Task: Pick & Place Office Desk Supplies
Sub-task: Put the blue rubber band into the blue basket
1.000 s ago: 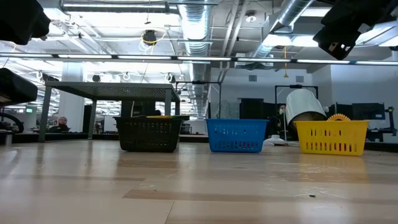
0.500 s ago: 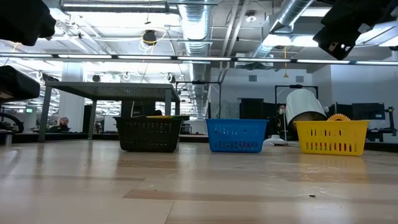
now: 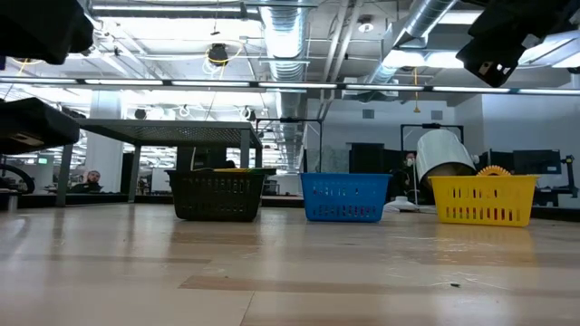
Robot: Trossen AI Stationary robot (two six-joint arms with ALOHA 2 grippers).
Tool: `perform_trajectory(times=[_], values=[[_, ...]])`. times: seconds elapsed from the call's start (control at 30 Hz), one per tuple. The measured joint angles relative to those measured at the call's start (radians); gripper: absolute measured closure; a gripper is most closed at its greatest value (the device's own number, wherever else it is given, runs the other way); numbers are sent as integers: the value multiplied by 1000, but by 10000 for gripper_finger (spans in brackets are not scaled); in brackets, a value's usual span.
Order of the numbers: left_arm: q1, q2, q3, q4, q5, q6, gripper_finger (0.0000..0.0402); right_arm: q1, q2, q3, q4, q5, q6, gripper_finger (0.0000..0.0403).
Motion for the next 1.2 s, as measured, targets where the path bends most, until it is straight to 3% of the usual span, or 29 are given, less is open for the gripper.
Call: perform_trajectory(times=[0.2,0.37,0.7,0.97,1.2], values=[[-3,4,0,-22,-32,-13,327,0,0,0,0,0,-5,271],[-1,4,-1,-26,-38,-19,391,0,0,0,0,0,-8,271],[-3,-4,-3,-18,-51,-69,401,22,0,0,1,0,-8,271],[-3,-98,-9,-23,-126,-70,401,46,0,0,4,0,-8,271],[-3,-129,-8,-27,-132,-70,401,45,0,0,4,0,-8,271]])
